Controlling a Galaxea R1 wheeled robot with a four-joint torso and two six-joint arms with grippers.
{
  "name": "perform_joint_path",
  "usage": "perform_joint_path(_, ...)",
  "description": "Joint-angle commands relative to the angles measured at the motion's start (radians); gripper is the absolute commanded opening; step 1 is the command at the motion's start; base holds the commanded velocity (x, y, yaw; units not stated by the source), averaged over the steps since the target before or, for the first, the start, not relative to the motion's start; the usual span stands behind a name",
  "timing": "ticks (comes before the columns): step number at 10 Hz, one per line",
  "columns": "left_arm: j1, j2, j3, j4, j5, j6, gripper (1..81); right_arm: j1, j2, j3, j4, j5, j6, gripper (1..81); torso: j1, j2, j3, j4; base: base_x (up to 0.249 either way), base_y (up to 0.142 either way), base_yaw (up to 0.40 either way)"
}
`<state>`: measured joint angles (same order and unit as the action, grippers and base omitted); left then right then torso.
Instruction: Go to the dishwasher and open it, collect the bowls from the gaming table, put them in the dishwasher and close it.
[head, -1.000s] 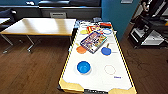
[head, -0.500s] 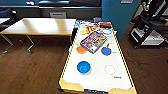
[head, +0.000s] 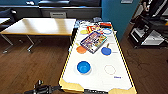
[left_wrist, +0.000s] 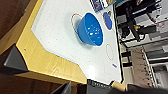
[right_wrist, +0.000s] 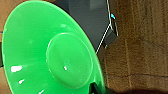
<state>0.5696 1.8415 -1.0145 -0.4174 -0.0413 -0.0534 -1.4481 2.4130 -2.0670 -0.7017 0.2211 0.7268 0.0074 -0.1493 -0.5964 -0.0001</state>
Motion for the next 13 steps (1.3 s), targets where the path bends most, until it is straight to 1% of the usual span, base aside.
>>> perform_joint_path(1,-0.273,0.038,-0.199,-0.167,0.267,0.000,81.1,0.005,-0.047,0.001,-0.021,-0.046,-0.003,1.0,0.000,0.000,0.000,0.000,0.000,0.000,0.000)
perform_joint_path(2,-0.297,0.070,-0.246,-0.170,0.278,-0.002,81.1,0.008,-0.047,0.004,-0.019,-0.046,-0.001,1.0,0.000,0.000,0.000,0.000,0.000,0.000,0.000)
perform_joint_path(4,-0.303,0.128,-0.315,-0.169,0.279,-0.003,81.1,0.008,-0.045,0.009,-0.019,-0.046,-0.001,1.0,0.000,0.000,0.000,0.000,0.000,0.000,0.000)
perform_joint_path(5,-0.303,0.160,-0.358,-0.176,0.279,-0.009,81.1,0.008,-0.045,0.012,-0.019,-0.046,-0.001,1.0,0.000,0.000,0.000,0.000,0.000,0.000,0.000)
perform_joint_path(6,-0.305,0.179,-0.392,-0.185,0.279,-0.039,81.1,0.008,-0.042,0.012,-0.019,-0.046,-0.001,1.0,0.000,0.000,0.000,0.000,0.000,0.000,0.000)
perform_joint_path(8,-0.305,0.191,-0.446,-0.188,0.279,-0.142,81.1,0.014,-0.036,0.013,-0.019,-0.046,-0.001,1.0,0.000,0.000,0.000,0.000,0.000,0.000,0.000)
perform_joint_path(9,-0.305,0.203,-0.460,-0.178,0.279,-0.172,81.1,0.019,-0.036,0.015,-0.019,-0.046,-0.001,1.0,0.000,0.000,0.000,0.000,0.000,0.000,0.000)
perform_joint_path(10,-0.305,0.222,-0.475,-0.175,0.279,-0.172,81.1,0.021,-0.035,0.018,-0.019,-0.057,-0.001,1.0,0.000,0.000,0.000,0.000,0.000,0.000,0.000)
perform_joint_path(13,-0.305,0.291,-0.532,-0.167,0.281,-0.172,81.1,0.021,-0.035,0.018,-0.021,-0.060,-0.001,1.0,0.000,0.000,0.000,0.000,0.000,0.000,0.000)
